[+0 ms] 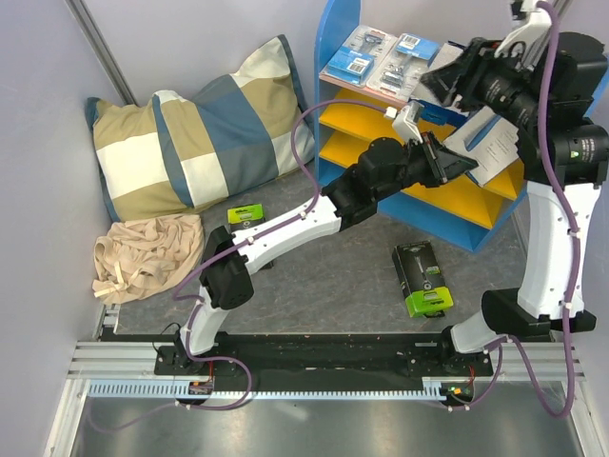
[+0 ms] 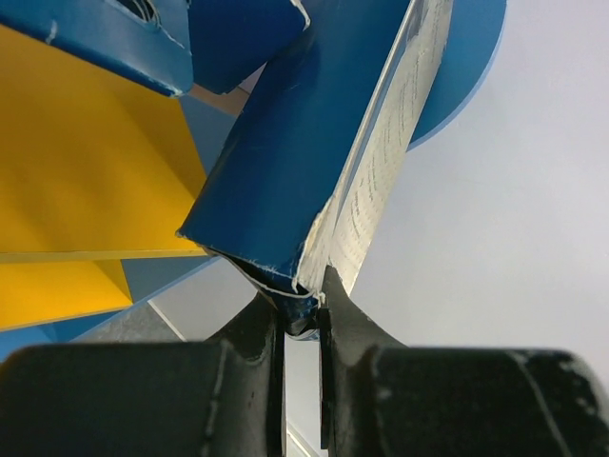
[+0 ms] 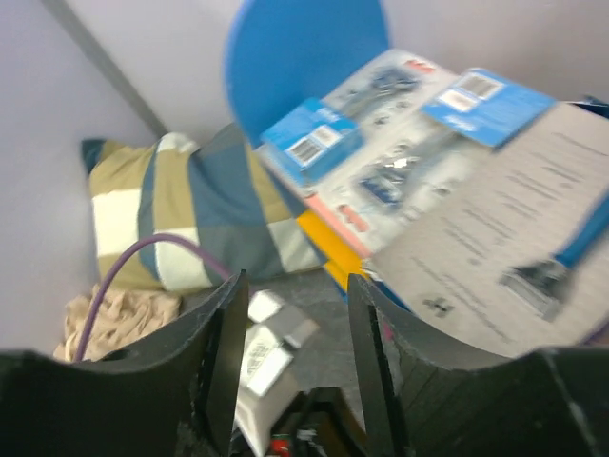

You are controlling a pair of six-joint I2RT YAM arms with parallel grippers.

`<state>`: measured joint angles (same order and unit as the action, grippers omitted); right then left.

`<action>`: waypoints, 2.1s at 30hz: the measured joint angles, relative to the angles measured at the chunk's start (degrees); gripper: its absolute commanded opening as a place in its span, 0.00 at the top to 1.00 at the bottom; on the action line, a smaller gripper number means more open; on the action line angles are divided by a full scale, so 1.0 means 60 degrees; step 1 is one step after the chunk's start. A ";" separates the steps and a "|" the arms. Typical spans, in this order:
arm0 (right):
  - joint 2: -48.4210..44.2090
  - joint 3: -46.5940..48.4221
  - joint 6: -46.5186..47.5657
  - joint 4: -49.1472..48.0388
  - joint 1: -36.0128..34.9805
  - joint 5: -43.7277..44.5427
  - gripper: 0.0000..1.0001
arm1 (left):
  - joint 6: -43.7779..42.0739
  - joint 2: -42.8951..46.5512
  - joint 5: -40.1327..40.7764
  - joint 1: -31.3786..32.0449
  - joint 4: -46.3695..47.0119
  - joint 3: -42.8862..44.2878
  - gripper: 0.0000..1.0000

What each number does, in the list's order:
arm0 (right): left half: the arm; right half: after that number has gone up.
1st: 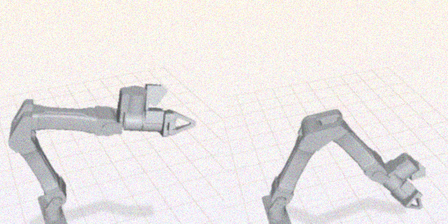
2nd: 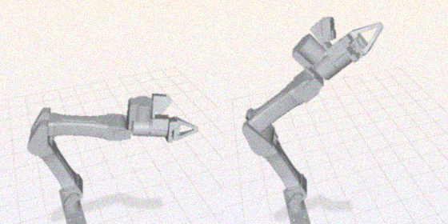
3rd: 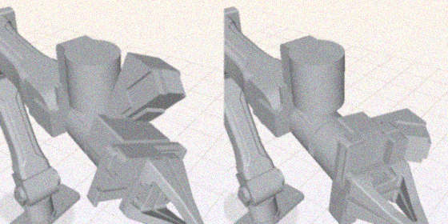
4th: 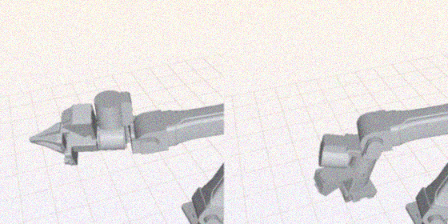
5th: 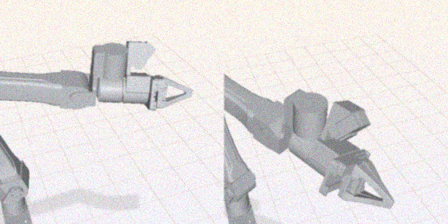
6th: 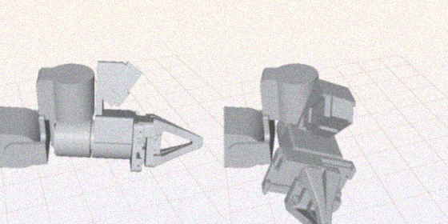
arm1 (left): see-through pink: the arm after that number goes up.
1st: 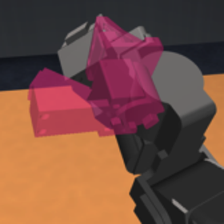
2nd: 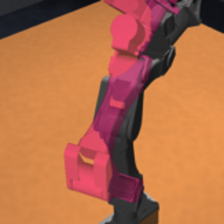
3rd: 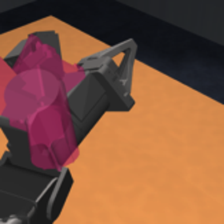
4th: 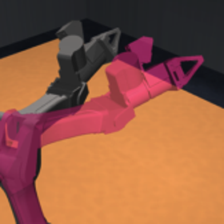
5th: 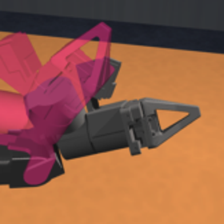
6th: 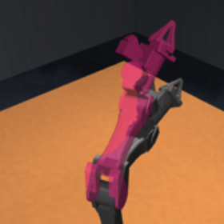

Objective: Place and organize the shaving razors onto the shelf

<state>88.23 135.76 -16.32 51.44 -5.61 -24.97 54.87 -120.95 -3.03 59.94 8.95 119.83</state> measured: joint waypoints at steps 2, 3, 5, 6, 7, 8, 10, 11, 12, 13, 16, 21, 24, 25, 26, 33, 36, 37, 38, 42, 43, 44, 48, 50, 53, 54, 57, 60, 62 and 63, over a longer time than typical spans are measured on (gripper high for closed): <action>-0.0098 -0.0102 -0.0109 -0.0066 0.0404 0.0372 0.61 | 0.0000 -0.0040 0.0033 0.0000 -0.0178 0.0189 0.98; -0.0142 -0.0142 -0.0160 -0.0084 0.0583 0.0528 0.65 | 0.0000 -0.0102 0.0087 0.0000 -0.0339 0.0408 0.98; -0.0229 -0.0244 -0.0255 -0.0091 0.0878 0.0780 0.69 | 0.0007 -0.0186 0.0178 0.0000 -0.0517 0.0729 0.98; -0.0280 -0.0324 -0.0288 -0.0113 0.1024 0.0914 0.74 | 0.0015 -0.0226 0.0200 0.0000 -0.0543 0.0874 0.98; -0.0346 -0.0430 -0.0310 -0.0117 0.1133 0.1016 0.76 | 0.0018 -0.0248 0.0233 -0.0004 -0.0550 0.0976 0.98; -0.0397 -0.0510 -0.0321 -0.0109 0.1242 0.1140 0.77 | 0.0025 -0.0259 0.0295 -0.0004 -0.0557 0.1045 0.98; -0.0488 -0.0630 -0.0321 -0.0095 0.1453 0.1413 0.82 | 0.0047 -0.0302 0.0397 -0.0025 -0.0554 0.1184 0.98; -0.0517 -0.0648 -0.0321 -0.0069 0.1530 0.1545 0.83 | 0.0076 -0.0346 0.0455 -0.0044 -0.0554 0.1271 0.98; -0.0550 -0.0648 -0.0310 -0.0044 0.1603 0.1701 0.84 | 0.0117 -0.0397 0.0484 -0.0069 -0.0550 0.1362 0.98; -0.0590 -0.0648 -0.0310 -0.0033 0.1657 0.1891 0.85 | 0.0157 -0.0444 0.0481 -0.0084 -0.0554 0.1424 0.98; -0.0761 -0.0670 -0.0248 0.0018 0.1734 0.2452 0.87 | 0.0306 -0.0630 0.0481 -0.0095 -0.0550 0.1698 0.98; -0.1133 -0.0940 -0.0142 0.0033 0.1770 0.3231 0.88 | 0.0499 -0.0896 0.0441 -0.0095 -0.0543 0.2044 0.97; -0.1239 -0.1086 -0.0098 0.0076 0.1778 0.3548 0.88 | 0.0605 -0.0998 0.0433 -0.0095 -0.0521 0.2175 0.96; -0.1242 -0.1126 -0.0073 0.0076 0.1774 0.3628 0.89 | 0.0630 -0.1027 0.0433 -0.0095 -0.0532 0.2218 0.95; -0.1253 -0.1217 -0.0066 0.0066 0.1778 0.3716 0.89 | 0.0656 -0.1096 0.0430 -0.0095 -0.0546 0.2317 0.95; -0.1341 -0.2328 -0.0029 0.0102 0.1814 0.4382 0.89 | 0.0718 -0.1537 0.0248 -0.0095 -0.0594 0.2794 0.89; -0.1366 -0.2441 -0.0018 0.0131 0.1854 0.4586 0.89 | 0.0816 -0.1643 0.0124 -0.0095 -0.0619 0.2860 0.86; -0.1388 -0.2444 -0.0018 0.0131 0.1858 0.4652 0.89 | 0.0816 -0.1643 0.0102 -0.0095 -0.0630 0.2871 0.85; -0.1410 -0.2444 -0.0018 0.0135 0.1872 0.4721 0.89 | 0.0816 -0.1647 0.0069 -0.0095 -0.0637 0.2881 0.82; -0.1428 -0.2448 -0.0007 0.0164 0.1985 0.4951 0.89 | 0.0812 -0.1701 -0.0076 -0.0084 -0.0641 0.2900 0.70; -0.1428 -0.2463 0.0007 0.0182 0.2018 0.5002 0.89 | 0.0801 -0.1712 -0.0102 -0.0073 -0.0641 0.2911 0.68; -0.1428 -0.2463 0.0015 0.0197 0.2036 0.5027 0.89 | 0.0798 -0.1719 -0.0124 -0.0066 -0.0634 0.2911 0.62; -0.1399 -0.2484 0.0040 0.0259 0.2164 0.5074 0.89 | 0.0739 -0.1730 -0.0339 -0.0055 -0.0572 0.2914 0.50; -0.1355 -0.2488 0.0047 0.0270 0.2208 0.5071 0.89 | 0.0699 -0.1730 -0.0372 -0.0036 -0.0448 0.2914 0.42; -0.1246 -0.2488 0.0073 0.0306 0.2255 0.5067 0.89 | 0.0619 -0.1730 -0.0492 -0.0029 -0.0331 0.2943 0.34; -0.1206 -0.2488 0.0084 0.0306 0.2269 0.5060 0.89 | 0.0586 -0.1730 -0.0525 -0.0025 -0.0302 0.2947 0.32; -0.1089 -0.2488 0.0106 0.0321 0.2295 0.5031 0.89 | 0.0477 -0.1730 -0.0579 -0.0015 -0.0200 0.2947 0.25; -0.0980 -0.2488 0.0113 0.0368 0.2324 0.4962 0.89 | 0.0324 -0.1730 -0.0703 -0.0011 -0.0106 0.2947 0.21; -0.0922 -0.2488 0.0117 0.0375 0.2357 0.4954 0.89 | 0.0200 -0.1730 -0.0809 -0.0011 -0.0033 0.2947 0.18; -0.0896 -0.2488 0.0117 0.0375 0.2379 0.4947 0.89 | 0.0142 -0.1730 -0.0841 -0.0007 0.0011 0.2947 0.18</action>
<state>82.85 120.84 -15.62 53.69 8.67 4.71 55.72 -131.33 -8.08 59.90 9.02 137.51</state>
